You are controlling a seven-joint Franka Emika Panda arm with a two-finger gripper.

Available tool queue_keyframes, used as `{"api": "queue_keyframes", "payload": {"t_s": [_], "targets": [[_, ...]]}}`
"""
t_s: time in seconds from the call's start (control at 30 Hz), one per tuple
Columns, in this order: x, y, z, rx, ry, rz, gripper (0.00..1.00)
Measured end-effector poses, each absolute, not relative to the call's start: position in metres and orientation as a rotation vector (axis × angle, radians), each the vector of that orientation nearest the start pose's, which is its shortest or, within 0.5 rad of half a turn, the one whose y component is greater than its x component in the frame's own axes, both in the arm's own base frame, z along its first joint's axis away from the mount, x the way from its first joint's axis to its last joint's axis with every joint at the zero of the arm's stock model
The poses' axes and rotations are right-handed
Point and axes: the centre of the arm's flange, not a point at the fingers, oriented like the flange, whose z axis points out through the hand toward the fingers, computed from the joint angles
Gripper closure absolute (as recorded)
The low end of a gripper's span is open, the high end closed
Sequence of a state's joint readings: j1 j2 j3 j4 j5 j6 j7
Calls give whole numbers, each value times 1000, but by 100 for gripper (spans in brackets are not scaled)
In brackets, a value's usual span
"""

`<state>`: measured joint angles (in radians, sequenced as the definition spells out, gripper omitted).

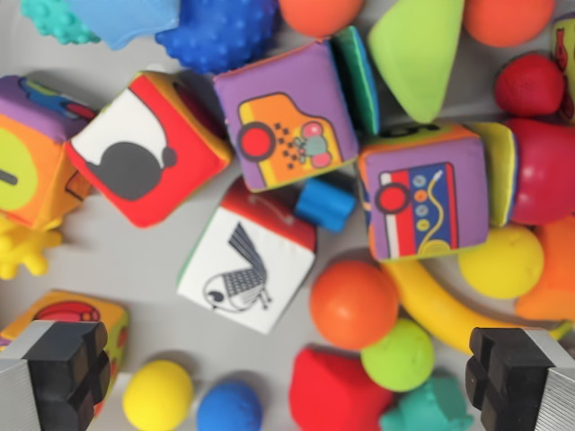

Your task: Pick an object from the bin

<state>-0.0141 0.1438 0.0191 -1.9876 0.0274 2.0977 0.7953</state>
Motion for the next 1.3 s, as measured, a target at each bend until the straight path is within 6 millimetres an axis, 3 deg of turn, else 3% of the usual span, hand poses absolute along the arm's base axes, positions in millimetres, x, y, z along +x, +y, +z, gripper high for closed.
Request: {"api": "queue_keyframes", "payload": {"t_s": [1.3], "targets": [[577,25,378,-2769,1466,62,0]]}}
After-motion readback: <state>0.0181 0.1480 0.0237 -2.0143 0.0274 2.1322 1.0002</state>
